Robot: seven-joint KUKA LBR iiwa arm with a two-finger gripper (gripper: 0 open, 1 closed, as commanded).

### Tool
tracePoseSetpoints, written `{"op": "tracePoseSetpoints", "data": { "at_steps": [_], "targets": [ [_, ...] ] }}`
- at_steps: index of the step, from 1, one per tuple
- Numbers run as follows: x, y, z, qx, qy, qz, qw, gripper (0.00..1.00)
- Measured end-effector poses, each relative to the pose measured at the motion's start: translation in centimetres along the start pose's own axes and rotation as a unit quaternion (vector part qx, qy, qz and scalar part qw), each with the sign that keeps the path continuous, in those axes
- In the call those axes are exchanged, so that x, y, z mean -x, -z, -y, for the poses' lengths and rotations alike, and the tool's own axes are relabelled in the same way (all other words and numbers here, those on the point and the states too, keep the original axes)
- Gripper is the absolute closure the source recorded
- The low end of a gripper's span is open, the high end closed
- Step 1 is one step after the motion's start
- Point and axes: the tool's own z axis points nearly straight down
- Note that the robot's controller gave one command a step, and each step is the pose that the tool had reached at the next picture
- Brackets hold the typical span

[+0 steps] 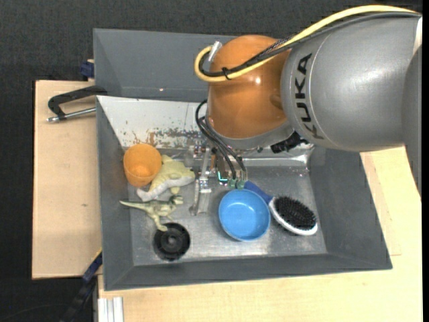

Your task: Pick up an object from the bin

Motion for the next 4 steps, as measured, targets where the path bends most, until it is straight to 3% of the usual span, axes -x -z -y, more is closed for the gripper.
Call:
{"op": "tracePoseSetpoints", "data": {
  "at_steps": [1, 2, 3, 4],
  "targets": [
    [-4.8, -5.0, 6.2, -0.001, 0.108, 0.001, 0.9942, 0.0],
    [-3.1, -5.0, 12.2, -0.001, 0.064, 0.0069, 0.9979, 0.0],
    [-0.6, -13.4, 11.5, 0.0, 0.15, 0.0133, 0.9886, 0.0],
    [-1.1, -13.6, 11.5, 0.0, 0.15, 0.0075, 0.9887, 1.0]
  ]
}}
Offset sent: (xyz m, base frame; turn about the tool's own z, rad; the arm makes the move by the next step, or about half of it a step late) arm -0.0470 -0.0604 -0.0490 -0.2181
